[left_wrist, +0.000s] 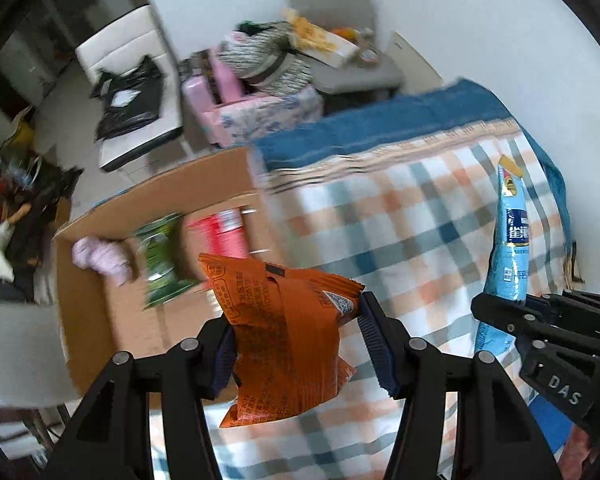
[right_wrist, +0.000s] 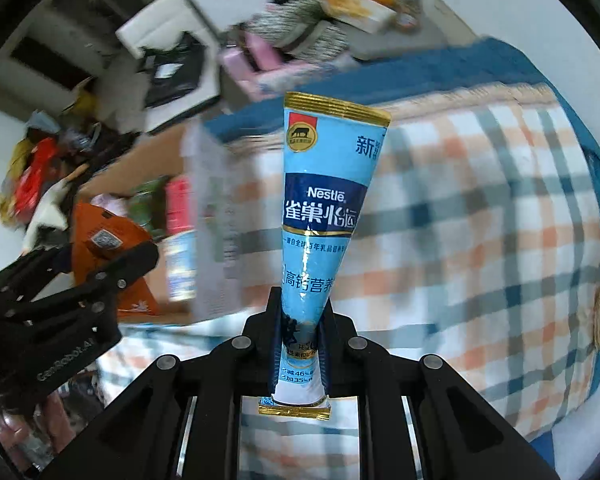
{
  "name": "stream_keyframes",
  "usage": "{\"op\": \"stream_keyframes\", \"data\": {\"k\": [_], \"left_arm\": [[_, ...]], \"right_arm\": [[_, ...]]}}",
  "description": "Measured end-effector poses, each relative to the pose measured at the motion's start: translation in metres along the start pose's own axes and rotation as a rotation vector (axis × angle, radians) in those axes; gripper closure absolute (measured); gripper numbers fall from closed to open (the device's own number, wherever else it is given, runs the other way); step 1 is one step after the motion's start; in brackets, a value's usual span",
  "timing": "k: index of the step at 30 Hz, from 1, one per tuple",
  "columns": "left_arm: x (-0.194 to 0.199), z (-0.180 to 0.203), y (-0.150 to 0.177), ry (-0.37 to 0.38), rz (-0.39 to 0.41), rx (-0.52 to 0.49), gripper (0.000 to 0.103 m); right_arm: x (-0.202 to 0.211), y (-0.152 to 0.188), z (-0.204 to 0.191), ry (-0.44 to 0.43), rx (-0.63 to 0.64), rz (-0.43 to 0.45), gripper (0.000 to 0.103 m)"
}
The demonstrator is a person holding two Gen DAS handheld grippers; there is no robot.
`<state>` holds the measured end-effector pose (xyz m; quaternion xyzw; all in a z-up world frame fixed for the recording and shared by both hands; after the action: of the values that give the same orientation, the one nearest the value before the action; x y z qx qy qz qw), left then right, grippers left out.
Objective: Organize soft objects
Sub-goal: 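Carry orange bag and Nestle tube into the box and release both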
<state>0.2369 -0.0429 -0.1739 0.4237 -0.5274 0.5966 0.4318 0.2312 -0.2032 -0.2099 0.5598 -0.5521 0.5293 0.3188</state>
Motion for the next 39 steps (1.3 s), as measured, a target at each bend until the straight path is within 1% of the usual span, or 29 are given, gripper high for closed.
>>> {"op": "stream_keyframes", "data": {"k": [1,3,4,8,12,15,16,19,23,27,32,39], "left_arm": [[0.007,-0.02,0.0,-0.007,0.002,0.022,0.05],[0.012,-0.049,0.0,-0.018,0.007,0.062,0.05],[0.014,-0.071,-0.001,-0.031,0.005,0.091,0.05],[0.012,-0.133,-0.001,-0.047,-0.012,0.188,0.05],[0.0,-0.185,0.001,-0.053,-0.041,0.263,0.05],[-0.017,-0.217,-0.002,-0.029,-0.088,0.314,0.05],[-0.028,-0.226,-0.002,-0.013,-0.115,0.333,0.05],[-0.053,-0.242,-0.005,0.025,-0.173,0.366,0.05],[-0.091,-0.251,-0.011,0.056,-0.256,0.393,0.05],[-0.125,-0.257,-0.014,0.057,-0.321,0.397,0.049],[-0.147,-0.259,-0.01,0.046,-0.366,0.377,0.049],[-0.153,-0.263,-0.005,0.025,-0.374,0.376,0.047]], "right_arm": [[0.003,-0.004,-0.014,-0.01,0.017,0.004,0.087],[0.005,-0.013,-0.046,-0.034,0.063,0.006,0.087],[0.003,-0.017,-0.059,-0.043,0.082,0.005,0.087],[-0.013,-0.035,-0.116,-0.082,0.149,-0.019,0.087],[-0.04,-0.05,-0.161,-0.088,0.183,-0.053,0.087],[-0.065,-0.059,-0.185,-0.085,0.189,-0.084,0.087],[-0.072,-0.061,-0.191,-0.08,0.186,-0.092,0.087],[-0.099,-0.071,-0.204,-0.076,0.172,-0.119,0.087],[-0.136,-0.082,-0.214,-0.069,0.152,-0.165,0.087],[-0.172,-0.087,-0.219,-0.055,0.136,-0.22,0.087],[-0.2,-0.08,-0.22,-0.04,0.132,-0.272,0.087],[-0.215,-0.079,-0.215,-0.019,0.145,-0.3,0.085]]}}
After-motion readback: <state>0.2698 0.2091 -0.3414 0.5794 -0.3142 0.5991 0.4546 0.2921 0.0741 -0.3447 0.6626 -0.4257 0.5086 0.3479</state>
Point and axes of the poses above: each gripper's, at about its wrist camera, not at the fingertips, and x roughly against the way its jaws point, z to its right, y to its underside, the point moved 1 cm from there along -x, roughly the way its jaws point, and after that the axes turned 15 degrees about x, right-handed, at the moved point
